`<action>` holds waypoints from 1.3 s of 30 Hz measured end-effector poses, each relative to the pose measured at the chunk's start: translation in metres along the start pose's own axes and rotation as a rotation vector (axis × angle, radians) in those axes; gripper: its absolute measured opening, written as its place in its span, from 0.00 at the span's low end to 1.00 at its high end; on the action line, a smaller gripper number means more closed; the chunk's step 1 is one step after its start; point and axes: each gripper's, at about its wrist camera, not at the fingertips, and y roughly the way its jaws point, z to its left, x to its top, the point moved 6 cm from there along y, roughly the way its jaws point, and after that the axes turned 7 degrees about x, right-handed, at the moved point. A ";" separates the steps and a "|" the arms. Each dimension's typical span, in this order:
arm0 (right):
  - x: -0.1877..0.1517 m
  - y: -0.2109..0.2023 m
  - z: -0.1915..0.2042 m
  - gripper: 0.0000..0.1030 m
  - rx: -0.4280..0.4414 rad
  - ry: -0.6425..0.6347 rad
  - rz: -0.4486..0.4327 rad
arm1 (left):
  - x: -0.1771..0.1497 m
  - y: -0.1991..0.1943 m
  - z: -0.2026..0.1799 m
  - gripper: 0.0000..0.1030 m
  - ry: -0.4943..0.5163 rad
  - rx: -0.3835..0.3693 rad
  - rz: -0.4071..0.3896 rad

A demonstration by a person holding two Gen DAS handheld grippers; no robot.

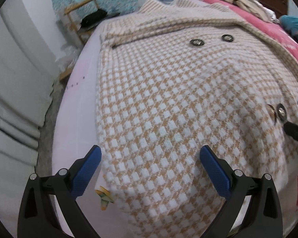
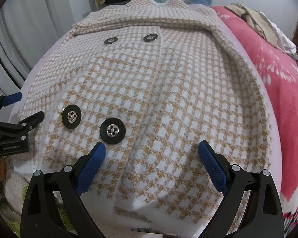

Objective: Fold large clothes

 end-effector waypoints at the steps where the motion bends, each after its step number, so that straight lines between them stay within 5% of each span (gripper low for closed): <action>1: 0.000 -0.001 0.000 0.88 0.000 0.001 0.001 | -0.002 -0.005 0.004 0.95 -0.001 -0.018 -0.021; 12: -0.001 0.000 0.000 0.88 0.008 0.014 -0.009 | -0.032 -0.030 0.029 0.95 -0.058 -0.203 -0.038; 27: -0.002 -0.002 0.000 0.88 0.012 0.020 -0.016 | -0.060 -0.049 0.039 0.88 -0.127 -0.307 -0.040; 39: -0.002 -0.003 0.000 0.88 0.008 0.018 -0.014 | -0.077 -0.038 0.043 0.50 -0.231 -0.449 0.054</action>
